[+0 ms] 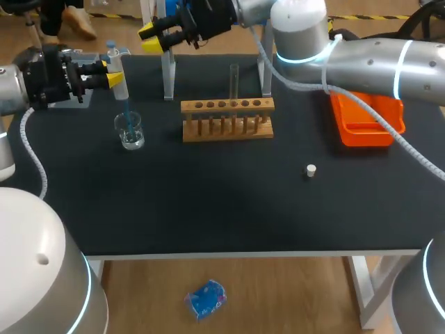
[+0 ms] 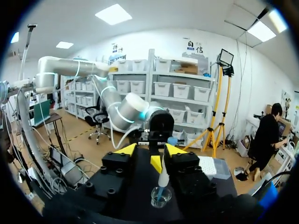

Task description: Invert the test tube, pick up the pipette, mount the tip to pipette, aspirate from beaker and dispense into the tube, eject the tip, return the pipette, and cap with the stopper.

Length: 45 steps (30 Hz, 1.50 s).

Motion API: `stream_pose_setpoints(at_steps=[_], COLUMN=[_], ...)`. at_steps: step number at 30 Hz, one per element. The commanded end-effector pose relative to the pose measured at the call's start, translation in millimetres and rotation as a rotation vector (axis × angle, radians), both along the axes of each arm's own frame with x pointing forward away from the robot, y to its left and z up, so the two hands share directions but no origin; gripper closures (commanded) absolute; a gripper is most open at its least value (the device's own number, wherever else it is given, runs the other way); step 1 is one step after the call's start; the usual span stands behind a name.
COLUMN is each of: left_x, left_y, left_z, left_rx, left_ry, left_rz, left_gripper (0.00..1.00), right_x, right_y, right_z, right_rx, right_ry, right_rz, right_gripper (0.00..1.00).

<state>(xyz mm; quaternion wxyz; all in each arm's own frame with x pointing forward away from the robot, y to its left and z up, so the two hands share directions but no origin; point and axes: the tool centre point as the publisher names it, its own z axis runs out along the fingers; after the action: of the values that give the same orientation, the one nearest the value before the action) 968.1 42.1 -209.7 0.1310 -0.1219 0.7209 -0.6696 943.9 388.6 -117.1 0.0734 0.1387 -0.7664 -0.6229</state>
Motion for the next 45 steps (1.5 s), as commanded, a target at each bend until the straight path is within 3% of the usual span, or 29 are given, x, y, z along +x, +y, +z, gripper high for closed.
stream_pose_setpoints(at_steps=[1, 17, 28, 45], left_x=[0.1, 0.1, 0.1, 0.1], left_y=[0, 0, 0, 0], left_z=[0.0, 0.0, 0.0, 0.0], left_rx=[0.001, 0.001, 0.001, 0.001], left_ry=[-0.001, -0.001, -0.001, -0.001], left_rz=[0.001, 0.001, 0.001, 0.001], left_gripper=[1.00, 1.00, 1.00, 1.00], right_x=[6.1, 5.7, 20.7, 25.4], right_y=[16, 18, 50, 68], right_z=[5, 8, -6, -6], right_rx=[0.059, 0.073, 0.153, 0.139], right_ry=[0.022, 0.022, 0.111, 0.113], right_rz=[0.056, 0.062, 0.102, 0.141], right_gripper=[1.00, 1.00, 1.00, 1.00])
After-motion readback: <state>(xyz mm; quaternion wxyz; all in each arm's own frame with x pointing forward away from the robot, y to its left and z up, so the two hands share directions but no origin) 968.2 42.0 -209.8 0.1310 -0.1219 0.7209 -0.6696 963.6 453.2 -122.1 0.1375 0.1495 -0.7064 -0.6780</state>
